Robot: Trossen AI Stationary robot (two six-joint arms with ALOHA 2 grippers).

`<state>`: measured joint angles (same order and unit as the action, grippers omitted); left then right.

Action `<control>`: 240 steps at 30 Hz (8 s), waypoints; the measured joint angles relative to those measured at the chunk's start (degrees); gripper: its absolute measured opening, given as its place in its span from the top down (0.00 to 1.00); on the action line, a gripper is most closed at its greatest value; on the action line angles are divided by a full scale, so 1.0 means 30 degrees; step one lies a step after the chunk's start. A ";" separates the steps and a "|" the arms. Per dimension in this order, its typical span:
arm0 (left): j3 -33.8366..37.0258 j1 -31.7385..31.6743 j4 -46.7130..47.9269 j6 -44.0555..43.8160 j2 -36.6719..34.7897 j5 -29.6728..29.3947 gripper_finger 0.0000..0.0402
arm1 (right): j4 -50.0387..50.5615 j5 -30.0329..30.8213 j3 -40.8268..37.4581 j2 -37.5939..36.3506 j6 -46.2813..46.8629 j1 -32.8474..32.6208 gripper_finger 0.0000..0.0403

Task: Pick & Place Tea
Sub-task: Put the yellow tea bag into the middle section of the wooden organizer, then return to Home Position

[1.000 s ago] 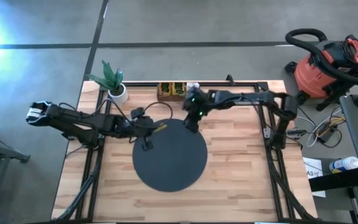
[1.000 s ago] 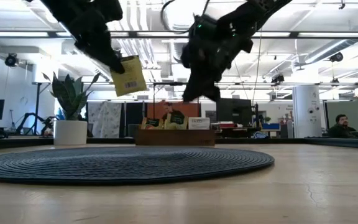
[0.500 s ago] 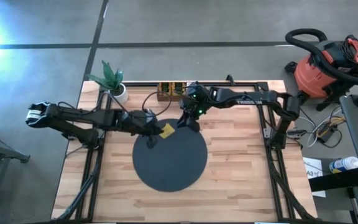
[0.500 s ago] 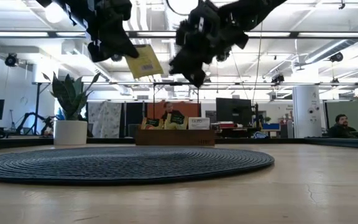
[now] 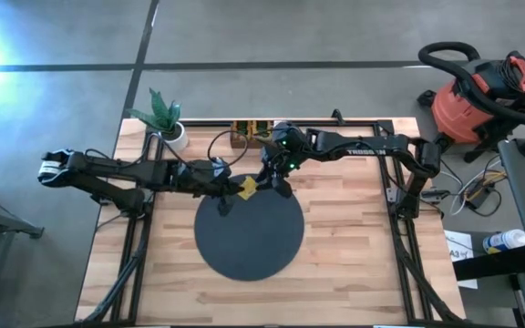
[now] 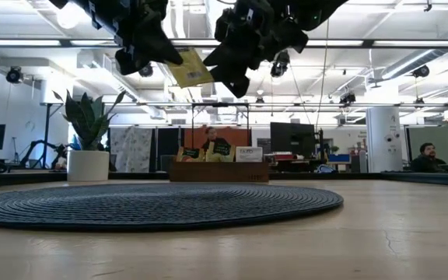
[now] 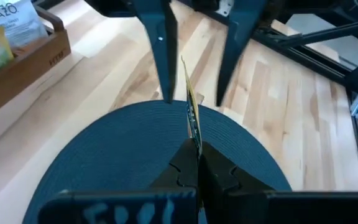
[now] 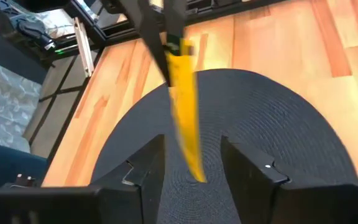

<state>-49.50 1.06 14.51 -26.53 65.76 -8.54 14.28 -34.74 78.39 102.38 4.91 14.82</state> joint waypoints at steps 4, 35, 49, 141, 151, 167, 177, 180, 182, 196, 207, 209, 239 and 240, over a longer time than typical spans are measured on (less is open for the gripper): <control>0.0017 -0.0007 -0.0349 0.0104 0.0000 -0.0129 1.00 | -0.0020 0.0000 -0.0001 0.0000 -0.0004 -0.0112 0.61; 0.0026 -0.0036 -0.0006 -0.4248 -0.0058 -0.1665 0.72 | 0.1599 0.1267 -0.0001 -0.0004 -0.1583 -0.0019 0.96; 0.0046 -0.1059 -0.0333 -1.1973 -0.0109 -0.3471 0.71 | 0.1716 1.9871 -0.0317 -0.0806 -0.8929 -0.1990 0.97; -0.2869 -0.7834 -0.3937 -0.5968 0.3060 0.1000 1.00 | 0.3903 1.9114 -0.3674 -0.5039 -0.1081 -0.2380 0.60; -1.1336 -0.8163 0.5701 0.6589 0.8995 0.1869 1.00 | 0.3468 1.9028 -0.8143 -1.0202 0.2253 -0.1736 0.66; -1.9871 -0.9905 1.3190 1.7036 1.7041 -0.0145 1.00 | 0.3592 1.9065 -0.8259 -1.0998 0.2931 -0.2620 0.71; -1.9913 -0.9945 1.3854 1.8500 1.7442 0.1181 1.00 | 0.4224 1.9255 -0.8428 -1.0998 0.2888 -0.2607 0.73; -1.9667 -0.9938 1.3847 1.8764 1.7456 0.1181 1.00 | 0.4206 1.9717 -0.8431 -1.0998 0.2800 -0.2597 0.74; -1.9405 -0.9945 1.3594 1.8813 1.7464 0.1180 1.00 | 0.4190 1.9730 -0.8431 -1.0998 0.2723 -0.2598 0.74; -1.8329 -0.9967 1.1713 1.8842 1.7537 0.0997 1.00 | 0.4164 1.9773 -0.8645 -1.0976 0.2731 -0.2597 0.79; -1.6740 -0.9874 1.0506 1.8289 1.7515 -0.0231 0.98 | 0.4046 1.9766 -0.8984 -1.0976 0.3404 -0.2597 0.79; -1.6697 -0.9814 1.0714 1.8200 1.7507 -0.0882 0.94 | 0.4014 1.9766 -0.9032 -1.0976 0.3472 -0.2597 0.79; -1.3394 -0.6999 0.7496 0.7216 0.9534 0.6278 0.82 | 0.3245 1.8779 -0.9767 -1.3264 0.3370 -0.2571 0.82; -1.2081 -0.6690 0.6324 0.6756 0.8776 0.6351 0.82 | 0.3543 1.8723 -1.0181 -1.3648 0.3375 -0.2546 0.82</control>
<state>-85.75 -19.01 33.48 -6.26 92.09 10.52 24.91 21.43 47.85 61.43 15.04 7.18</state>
